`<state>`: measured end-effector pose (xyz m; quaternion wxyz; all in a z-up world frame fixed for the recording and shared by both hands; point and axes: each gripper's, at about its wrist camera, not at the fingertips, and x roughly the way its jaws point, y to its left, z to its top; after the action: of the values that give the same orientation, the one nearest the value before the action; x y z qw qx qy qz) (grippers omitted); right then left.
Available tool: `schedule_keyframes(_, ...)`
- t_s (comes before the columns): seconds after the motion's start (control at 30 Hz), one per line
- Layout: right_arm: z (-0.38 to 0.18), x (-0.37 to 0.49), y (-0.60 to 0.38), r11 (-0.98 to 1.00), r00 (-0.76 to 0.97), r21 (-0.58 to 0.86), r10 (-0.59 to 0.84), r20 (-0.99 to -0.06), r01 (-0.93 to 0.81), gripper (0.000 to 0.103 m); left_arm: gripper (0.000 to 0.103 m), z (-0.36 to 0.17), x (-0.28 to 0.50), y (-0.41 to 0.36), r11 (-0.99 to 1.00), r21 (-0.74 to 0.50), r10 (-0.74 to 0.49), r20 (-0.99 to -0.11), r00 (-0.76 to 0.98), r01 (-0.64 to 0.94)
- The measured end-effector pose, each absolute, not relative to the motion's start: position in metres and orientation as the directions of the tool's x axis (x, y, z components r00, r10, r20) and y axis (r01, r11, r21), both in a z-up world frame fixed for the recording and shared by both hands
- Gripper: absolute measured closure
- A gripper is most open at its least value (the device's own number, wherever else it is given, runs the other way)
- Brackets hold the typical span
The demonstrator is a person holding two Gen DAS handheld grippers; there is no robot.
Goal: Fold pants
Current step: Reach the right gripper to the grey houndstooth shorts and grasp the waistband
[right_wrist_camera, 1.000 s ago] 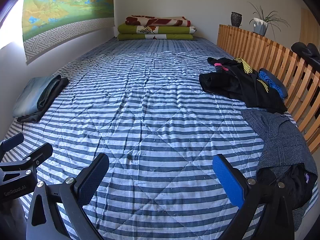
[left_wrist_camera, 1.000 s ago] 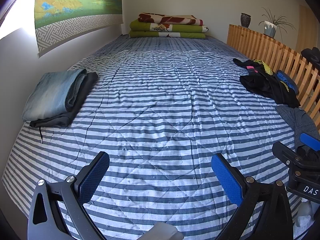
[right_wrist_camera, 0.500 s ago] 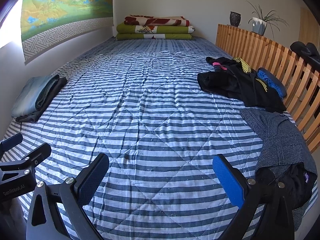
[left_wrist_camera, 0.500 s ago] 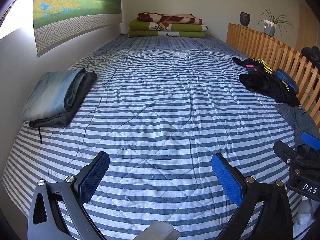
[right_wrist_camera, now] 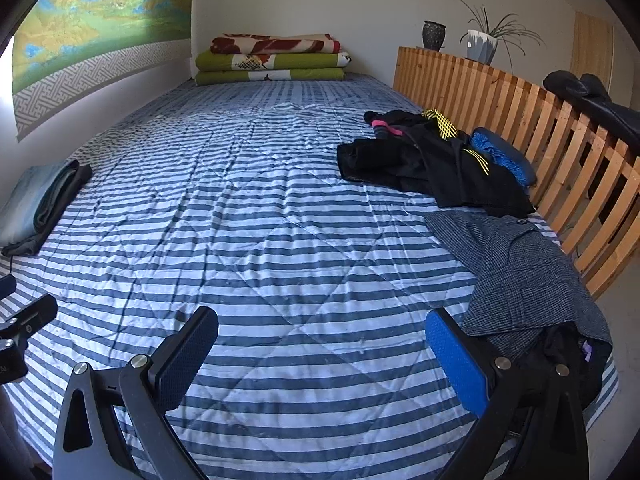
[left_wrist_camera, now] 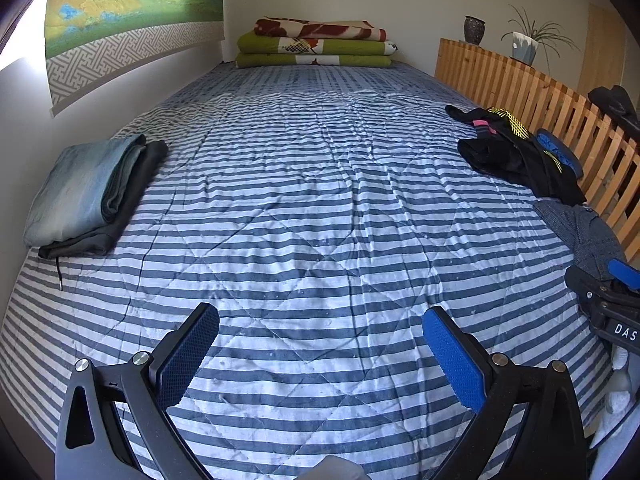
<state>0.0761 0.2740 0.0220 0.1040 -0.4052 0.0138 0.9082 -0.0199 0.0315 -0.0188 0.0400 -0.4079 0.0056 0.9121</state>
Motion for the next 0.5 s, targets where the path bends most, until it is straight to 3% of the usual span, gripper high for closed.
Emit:
schedule_keyframes(0.13,0.021,0.081,0.318,-0.961,-0.603,-0.031,0.197,-0.773,-0.274,0.003,0.0,-0.018,-0.024,0.029,-0.997,-0.037,0.07,-0.744,-0.665,-0.064)
schedule_keyframes(0.2,0.02,0.08,0.342,-0.954,-0.561,0.0,0.175,-0.809,-0.298,0.009,0.0,-0.017,-0.026,0.027,-0.997,-0.052,0.08,-0.743,-0.665,-0.062)
schedule_keyframes(0.27,0.018,0.076,0.368,-0.942,-0.504,0.025,0.157,-0.849,-0.335,0.024,0.0,-0.015,-0.027,0.025,-0.997,-0.054,0.082,-0.741,-0.667,-0.062)
schedule_keyframes(0.3,0.019,0.073,0.38,-0.934,-0.48,0.025,0.159,-0.863,-0.356,0.027,0.0,-0.015,-0.028,0.025,-0.997,-0.053,0.08,-0.739,-0.669,-0.06)
schedule_keyframes(0.5,0.025,0.066,0.433,-0.906,-0.397,0.022,0.163,-0.903,-0.422,0.028,0.0,-0.011,-0.027,0.017,-0.994,-0.094,0.107,-0.737,-0.668,-0.056)
